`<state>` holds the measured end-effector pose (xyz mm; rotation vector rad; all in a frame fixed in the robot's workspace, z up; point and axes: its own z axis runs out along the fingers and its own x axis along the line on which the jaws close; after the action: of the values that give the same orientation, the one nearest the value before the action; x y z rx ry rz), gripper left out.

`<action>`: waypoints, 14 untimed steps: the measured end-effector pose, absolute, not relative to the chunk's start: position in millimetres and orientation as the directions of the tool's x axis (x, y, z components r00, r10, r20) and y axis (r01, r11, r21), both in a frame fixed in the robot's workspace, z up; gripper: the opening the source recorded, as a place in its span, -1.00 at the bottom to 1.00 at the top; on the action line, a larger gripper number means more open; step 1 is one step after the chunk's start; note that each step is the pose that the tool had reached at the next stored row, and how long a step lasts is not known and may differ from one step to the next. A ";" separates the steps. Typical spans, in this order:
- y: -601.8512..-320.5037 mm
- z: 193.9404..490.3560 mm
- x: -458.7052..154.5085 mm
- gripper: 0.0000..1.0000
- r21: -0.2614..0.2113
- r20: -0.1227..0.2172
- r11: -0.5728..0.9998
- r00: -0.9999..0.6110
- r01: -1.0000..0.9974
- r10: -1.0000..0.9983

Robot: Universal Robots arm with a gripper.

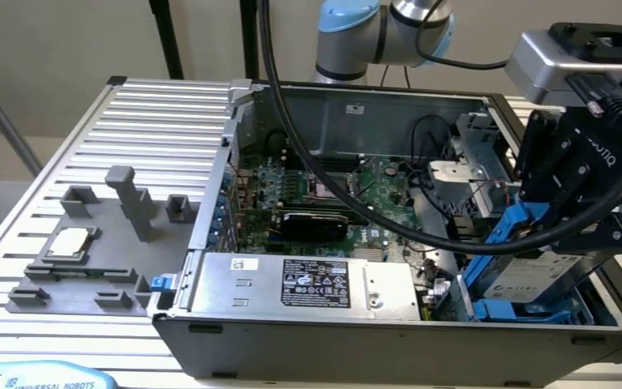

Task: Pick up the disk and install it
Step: 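Insert the disk into the insertion slot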

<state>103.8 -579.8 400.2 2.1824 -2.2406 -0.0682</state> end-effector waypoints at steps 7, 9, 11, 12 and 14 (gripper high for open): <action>-579.6 399.5 104.7 -0.18 0.040 -0.021 0.025 -0.026 -0.999 -0.999; -579.6 399.5 107.3 -0.18 0.040 -0.021 0.025 -0.026 -0.999 -0.999; -579.6 399.5 112.5 -0.18 0.040 -0.021 0.025 -0.026 -0.999 -0.999; -579.6 399.5 115.3 -0.18 0.040 -0.021 0.025 -0.026 -0.999 -0.999; -579.6 399.5 120.7 -0.18 0.040 -0.021 0.025 -0.026 -0.999 -0.999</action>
<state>120.7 -579.6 399.5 2.1836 -2.2393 -0.0681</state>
